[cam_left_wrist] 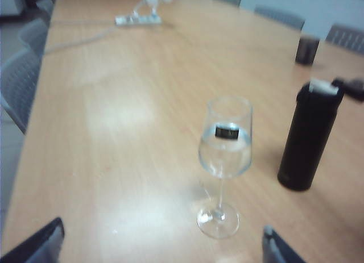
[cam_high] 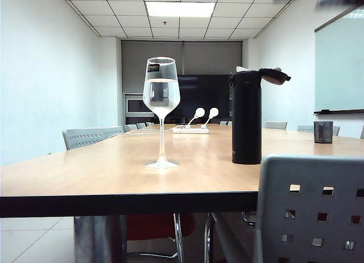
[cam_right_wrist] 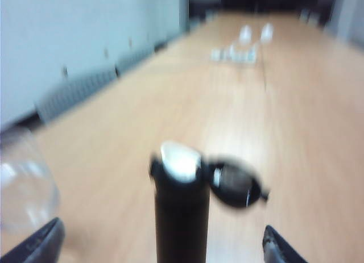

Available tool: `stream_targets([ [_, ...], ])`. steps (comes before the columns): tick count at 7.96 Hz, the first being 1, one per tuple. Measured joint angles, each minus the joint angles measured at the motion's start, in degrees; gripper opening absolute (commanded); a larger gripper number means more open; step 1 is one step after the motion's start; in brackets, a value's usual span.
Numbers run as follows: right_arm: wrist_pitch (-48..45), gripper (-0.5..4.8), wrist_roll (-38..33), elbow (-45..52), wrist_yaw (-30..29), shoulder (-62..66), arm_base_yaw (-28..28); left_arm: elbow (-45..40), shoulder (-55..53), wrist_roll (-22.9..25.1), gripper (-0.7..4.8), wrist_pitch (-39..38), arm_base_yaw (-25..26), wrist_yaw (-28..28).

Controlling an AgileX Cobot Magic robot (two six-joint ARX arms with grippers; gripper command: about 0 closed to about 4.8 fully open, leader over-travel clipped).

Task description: Pick up the black thermos cup, pour some water from it into the stemmed glass, and then put the thermos cup back on the table.

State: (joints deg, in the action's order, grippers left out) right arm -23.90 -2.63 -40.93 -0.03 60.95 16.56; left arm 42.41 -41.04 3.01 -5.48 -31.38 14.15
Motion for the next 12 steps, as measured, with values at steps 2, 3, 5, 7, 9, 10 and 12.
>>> stream_targets([
  [2,4.94,4.68,0.0,-0.09,0.0,-9.44,0.0,0.0,6.56,-0.02,4.79,-1.01,-0.02,-0.17],
  [3,10.25,4.61,-0.02,-0.09,-0.02,-18.69,0.0,0.07,11.74,-0.02,4.79,-1.05,0.0,-1.99],
  [5,18.69,4.57,0.0,-0.22,-0.02,-29.73,0.0,0.04,18.16,-0.02,4.79,-2.51,0.0,-6.1],
  [7,55.3,4.49,0.07,-0.22,-0.2,-58.73,-0.02,0.13,29.0,-4.83,4.79,-18.1,-0.04,-16.61],
  [9,57.22,4.49,-1.84,7.76,-0.24,-60.15,-0.02,-7.41,28.87,-9.2,4.79,-21.66,-0.04,-17.88],
  [10,48.5,4.47,-3.13,18.73,-0.17,-60.08,-0.02,-16.2,28.61,-9.07,4.5,-12.81,-0.04,-16.85],
  [12,41.83,3.07,-3.19,26.51,-0.17,-60.06,-0.02,-24.92,28.57,-9.07,2.22,-3.37,-0.02,-13.97],
])
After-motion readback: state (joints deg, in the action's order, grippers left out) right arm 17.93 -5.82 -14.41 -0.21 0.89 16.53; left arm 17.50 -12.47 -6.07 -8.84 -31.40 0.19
